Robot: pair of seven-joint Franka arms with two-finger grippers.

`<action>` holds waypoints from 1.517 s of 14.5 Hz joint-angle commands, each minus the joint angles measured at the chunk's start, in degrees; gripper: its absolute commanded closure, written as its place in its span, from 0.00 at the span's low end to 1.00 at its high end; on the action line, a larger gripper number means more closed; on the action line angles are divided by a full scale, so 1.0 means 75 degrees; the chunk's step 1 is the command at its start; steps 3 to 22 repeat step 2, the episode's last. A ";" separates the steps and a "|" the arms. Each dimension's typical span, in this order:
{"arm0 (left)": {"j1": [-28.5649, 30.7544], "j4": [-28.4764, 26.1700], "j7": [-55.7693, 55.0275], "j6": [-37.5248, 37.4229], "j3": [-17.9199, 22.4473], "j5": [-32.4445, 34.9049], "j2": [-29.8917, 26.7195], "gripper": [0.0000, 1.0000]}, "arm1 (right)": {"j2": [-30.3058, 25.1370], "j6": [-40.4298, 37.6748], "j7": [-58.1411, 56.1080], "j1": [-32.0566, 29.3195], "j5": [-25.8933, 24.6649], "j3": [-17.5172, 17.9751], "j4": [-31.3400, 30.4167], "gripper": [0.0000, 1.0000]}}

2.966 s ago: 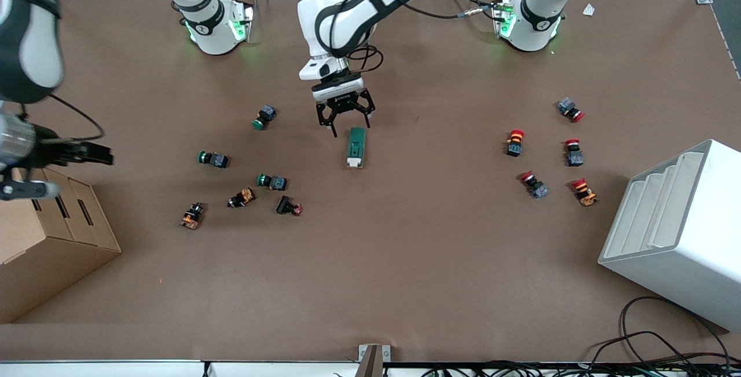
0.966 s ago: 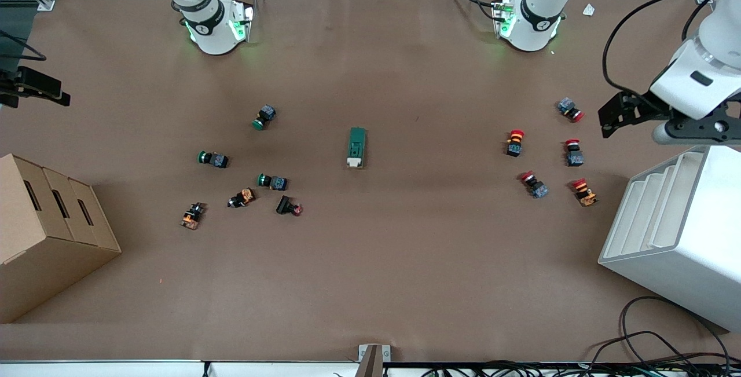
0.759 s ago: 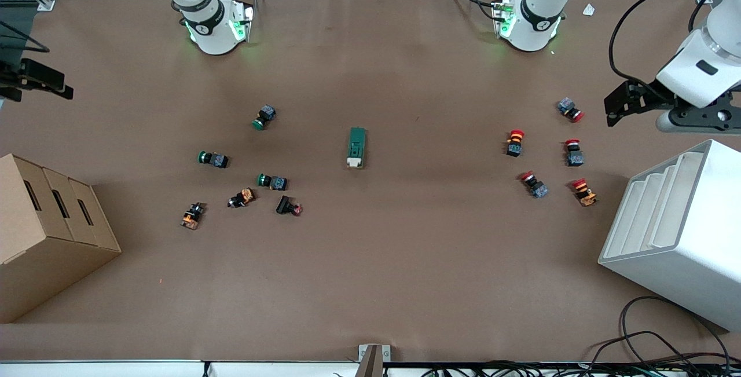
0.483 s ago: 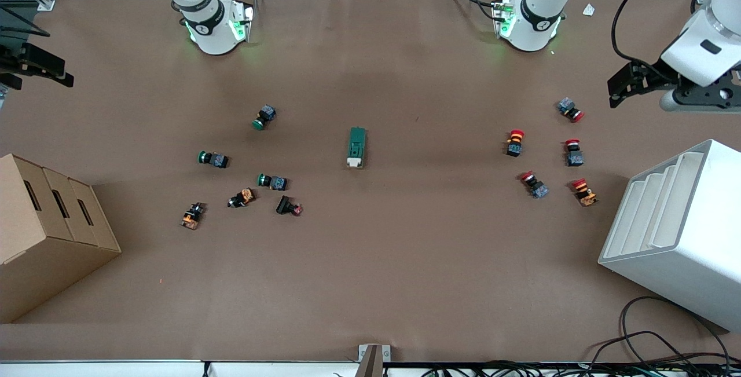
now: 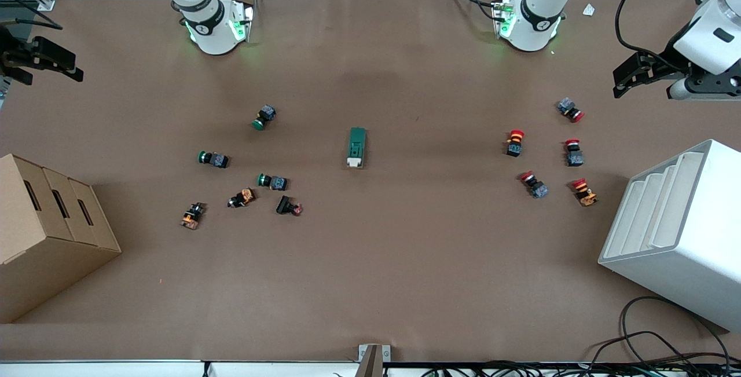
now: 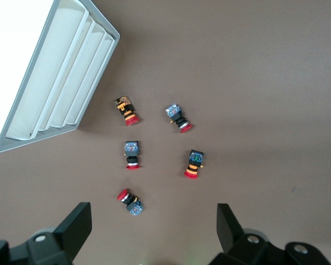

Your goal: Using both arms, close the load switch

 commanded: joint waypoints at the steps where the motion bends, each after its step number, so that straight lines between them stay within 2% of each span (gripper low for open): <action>1: 0.0056 0.0123 0.0111 0.0010 -0.0008 -0.0159 -0.0048 0.00 | -0.0249 0.0205 0.0037 -0.0004 -0.0173 0.0055 -0.0307 0.00; 22: 0.0056 0.0123 0.0099 -0.0024 -0.0008 -0.0217 -0.0048 0.00 | -0.0249 0.0228 0.0037 -0.0004 -0.0173 0.0055 -0.0307 0.00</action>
